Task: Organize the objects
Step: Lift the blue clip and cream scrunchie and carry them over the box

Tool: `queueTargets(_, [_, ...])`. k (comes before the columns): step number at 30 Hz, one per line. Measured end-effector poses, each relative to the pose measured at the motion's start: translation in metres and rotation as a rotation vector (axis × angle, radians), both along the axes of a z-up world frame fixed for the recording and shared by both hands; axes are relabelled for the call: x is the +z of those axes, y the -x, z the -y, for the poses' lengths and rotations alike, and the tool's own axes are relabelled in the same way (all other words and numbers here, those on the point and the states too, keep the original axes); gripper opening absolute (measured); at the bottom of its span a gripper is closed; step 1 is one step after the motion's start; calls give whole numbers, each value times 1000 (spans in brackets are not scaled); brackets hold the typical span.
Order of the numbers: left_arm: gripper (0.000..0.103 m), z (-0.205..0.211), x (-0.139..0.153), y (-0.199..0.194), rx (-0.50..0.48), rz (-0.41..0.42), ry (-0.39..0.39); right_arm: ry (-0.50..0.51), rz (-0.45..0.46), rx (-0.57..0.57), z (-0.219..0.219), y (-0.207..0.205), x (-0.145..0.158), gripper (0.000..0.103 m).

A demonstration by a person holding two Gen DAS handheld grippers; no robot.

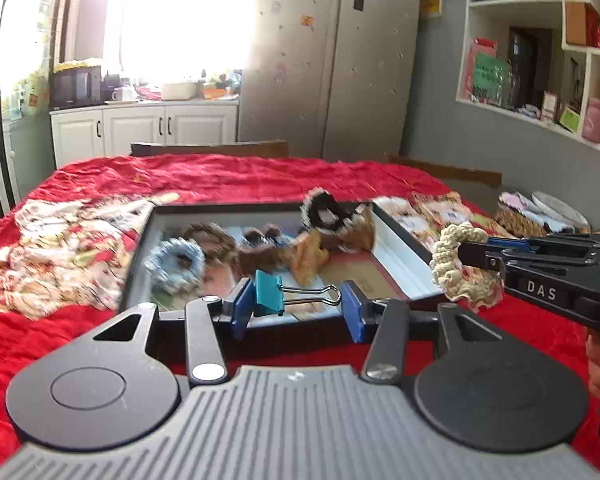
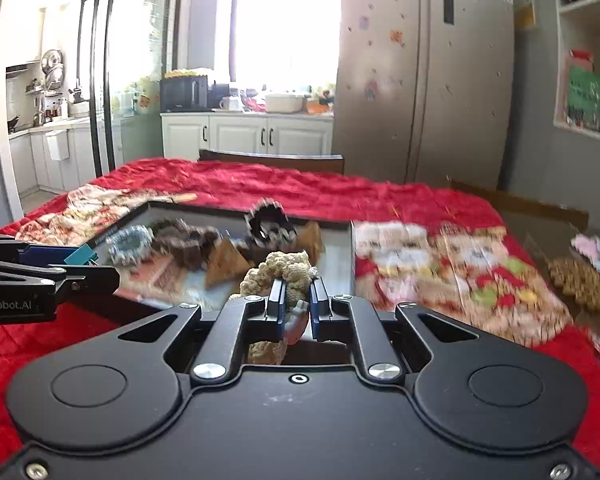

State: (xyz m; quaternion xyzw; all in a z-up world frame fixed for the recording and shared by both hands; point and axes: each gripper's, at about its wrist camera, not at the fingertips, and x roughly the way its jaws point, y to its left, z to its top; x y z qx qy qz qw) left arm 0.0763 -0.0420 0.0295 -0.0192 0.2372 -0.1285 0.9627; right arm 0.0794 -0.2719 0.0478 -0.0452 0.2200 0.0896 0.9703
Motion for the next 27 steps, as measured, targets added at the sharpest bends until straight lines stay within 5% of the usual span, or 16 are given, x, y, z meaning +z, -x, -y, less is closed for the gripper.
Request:
queueTargets(15, [51, -29, 23, -64, 79, 61, -80, 23, 15, 59, -61, -70, 35, 12])
queueTargets(27, [51, -34, -1, -132, 127, -18, -62, -43, -77, 36, -93, -148, 8, 12])
